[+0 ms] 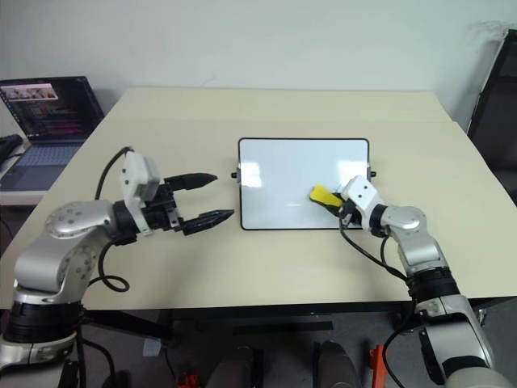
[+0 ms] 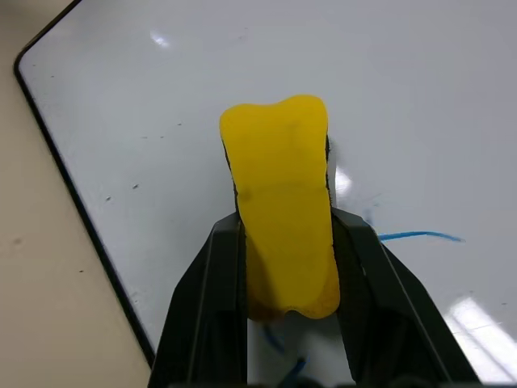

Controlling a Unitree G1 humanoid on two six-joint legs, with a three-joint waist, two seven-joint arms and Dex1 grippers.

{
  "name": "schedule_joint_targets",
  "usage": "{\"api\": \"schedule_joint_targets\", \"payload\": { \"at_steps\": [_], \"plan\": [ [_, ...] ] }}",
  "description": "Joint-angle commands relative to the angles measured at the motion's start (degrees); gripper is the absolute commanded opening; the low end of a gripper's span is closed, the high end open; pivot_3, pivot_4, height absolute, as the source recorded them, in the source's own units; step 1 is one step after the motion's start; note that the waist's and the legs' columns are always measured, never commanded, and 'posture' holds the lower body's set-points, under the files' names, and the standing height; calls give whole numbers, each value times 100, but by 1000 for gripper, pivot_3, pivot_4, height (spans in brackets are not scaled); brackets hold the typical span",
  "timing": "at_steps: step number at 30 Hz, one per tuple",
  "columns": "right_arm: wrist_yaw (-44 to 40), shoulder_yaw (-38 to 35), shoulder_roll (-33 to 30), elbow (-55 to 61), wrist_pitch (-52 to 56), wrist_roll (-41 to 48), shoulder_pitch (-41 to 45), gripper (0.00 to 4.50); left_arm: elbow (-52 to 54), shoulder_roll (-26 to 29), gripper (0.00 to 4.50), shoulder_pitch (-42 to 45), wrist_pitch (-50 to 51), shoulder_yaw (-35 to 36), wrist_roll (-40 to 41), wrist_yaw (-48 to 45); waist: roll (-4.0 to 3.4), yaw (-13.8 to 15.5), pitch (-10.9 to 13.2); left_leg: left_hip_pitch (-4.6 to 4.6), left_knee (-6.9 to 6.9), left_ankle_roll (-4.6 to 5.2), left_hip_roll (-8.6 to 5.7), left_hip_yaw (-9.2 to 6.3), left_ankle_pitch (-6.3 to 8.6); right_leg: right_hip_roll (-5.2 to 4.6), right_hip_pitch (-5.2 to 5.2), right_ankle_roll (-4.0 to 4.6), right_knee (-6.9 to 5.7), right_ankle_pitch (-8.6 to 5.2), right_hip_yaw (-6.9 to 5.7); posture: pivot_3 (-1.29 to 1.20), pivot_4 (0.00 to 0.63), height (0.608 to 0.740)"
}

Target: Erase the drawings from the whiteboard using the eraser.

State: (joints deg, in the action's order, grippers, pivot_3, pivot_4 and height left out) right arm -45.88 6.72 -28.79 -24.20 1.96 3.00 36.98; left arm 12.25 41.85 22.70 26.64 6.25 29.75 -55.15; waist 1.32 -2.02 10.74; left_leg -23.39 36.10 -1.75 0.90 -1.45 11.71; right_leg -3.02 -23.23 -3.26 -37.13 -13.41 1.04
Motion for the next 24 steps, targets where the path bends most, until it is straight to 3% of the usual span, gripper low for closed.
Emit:
{"api": "schedule_joint_targets", "payload": {
  "at_steps": [1, 8, 19, 24],
  "plan": [
    [461, -266, -175, -407, -164, -226, 341, 1048, 15, -12, 4500, 106, -138, 34, -36, 9, 0, 4, 0, 1, 0, 0, 0, 0, 0, 0, 1, 0, 0, 0, 0, 0, 150, 740],
    [713, -209, -227, -994, -527, -427, 499, 1047, -38, -51, 4500, 153, -183, 27, -75, -5, 4, 12, -3, 2, 0, 0, 0, 0, 0, 0, 4, 2, 2, 1, 0, 0, 150, 740],
    [-308, 117, -317, -311, -338, -313, -195, 1039, -71, -31, 4500, 176, -169, 35, -92, -31, 13, -5, -8, 14, 1, 0, 0, 6, 0, 0, 11, -4, 0, 3, 8, 0, 150, 740],
    [-92, 12, -354, -587, -453, -435, 49, 1038, -76, -35, 4500, 199, -156, 26, -95, -32, 13, -4, -8, 39, -1, 0, 2, 7, 0, 0, 34, 2, 0, -1, 7, 0, 150, 740]
  ]
}}
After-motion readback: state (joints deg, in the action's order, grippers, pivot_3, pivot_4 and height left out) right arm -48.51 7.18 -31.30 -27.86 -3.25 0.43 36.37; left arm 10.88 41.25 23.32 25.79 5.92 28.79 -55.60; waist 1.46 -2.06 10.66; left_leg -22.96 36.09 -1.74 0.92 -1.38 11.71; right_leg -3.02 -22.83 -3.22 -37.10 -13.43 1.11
